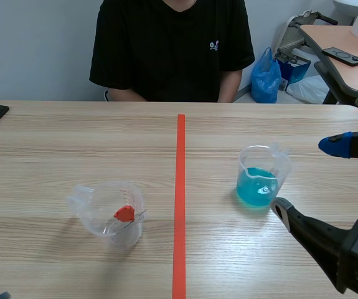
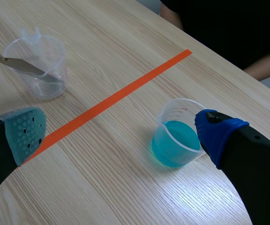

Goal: Do the redox reaction experiment.
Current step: 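Lift the metal plate out of the left beaker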

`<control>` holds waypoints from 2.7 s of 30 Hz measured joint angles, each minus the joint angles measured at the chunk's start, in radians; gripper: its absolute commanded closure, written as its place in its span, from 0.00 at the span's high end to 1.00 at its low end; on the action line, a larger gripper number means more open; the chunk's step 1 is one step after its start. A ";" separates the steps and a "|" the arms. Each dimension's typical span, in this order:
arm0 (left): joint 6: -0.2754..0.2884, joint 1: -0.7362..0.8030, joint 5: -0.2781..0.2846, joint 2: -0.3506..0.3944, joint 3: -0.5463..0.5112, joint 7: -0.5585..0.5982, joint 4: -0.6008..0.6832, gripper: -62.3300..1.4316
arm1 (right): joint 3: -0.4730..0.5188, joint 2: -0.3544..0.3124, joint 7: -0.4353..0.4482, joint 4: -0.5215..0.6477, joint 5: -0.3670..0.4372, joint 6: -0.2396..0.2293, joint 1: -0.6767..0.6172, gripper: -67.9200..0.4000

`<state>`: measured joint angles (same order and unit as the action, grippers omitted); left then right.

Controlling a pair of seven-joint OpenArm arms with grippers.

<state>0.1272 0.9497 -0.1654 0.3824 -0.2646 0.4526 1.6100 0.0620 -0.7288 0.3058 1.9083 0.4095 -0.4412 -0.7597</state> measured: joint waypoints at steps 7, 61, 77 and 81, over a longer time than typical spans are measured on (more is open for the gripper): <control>0.003 -0.143 0.021 0.082 0.000 -0.012 -0.253 1.00 | 0.000 -0.006 0.000 0.000 0.002 -0.001 0.000 1.00; 0.209 -0.116 0.252 0.258 0.000 0.143 -0.526 0.07 | -0.849 0.061 -0.113 -0.042 -0.387 -0.037 0.711 0.81; 0.209 -0.116 0.252 0.258 0.000 0.143 -0.526 0.07 | -0.921 0.150 -0.196 -0.127 -0.387 -0.037 0.782 0.30; 0.210 -0.116 0.252 0.258 0.000 0.143 -0.526 0.07 | -0.921 0.156 -0.196 -0.127 -0.387 -0.038 0.782 0.19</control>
<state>0.3370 0.8337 0.0868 0.6403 -0.2646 0.5957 1.0843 -0.8585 -0.5732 0.1101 1.7809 0.0223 -0.4789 0.0219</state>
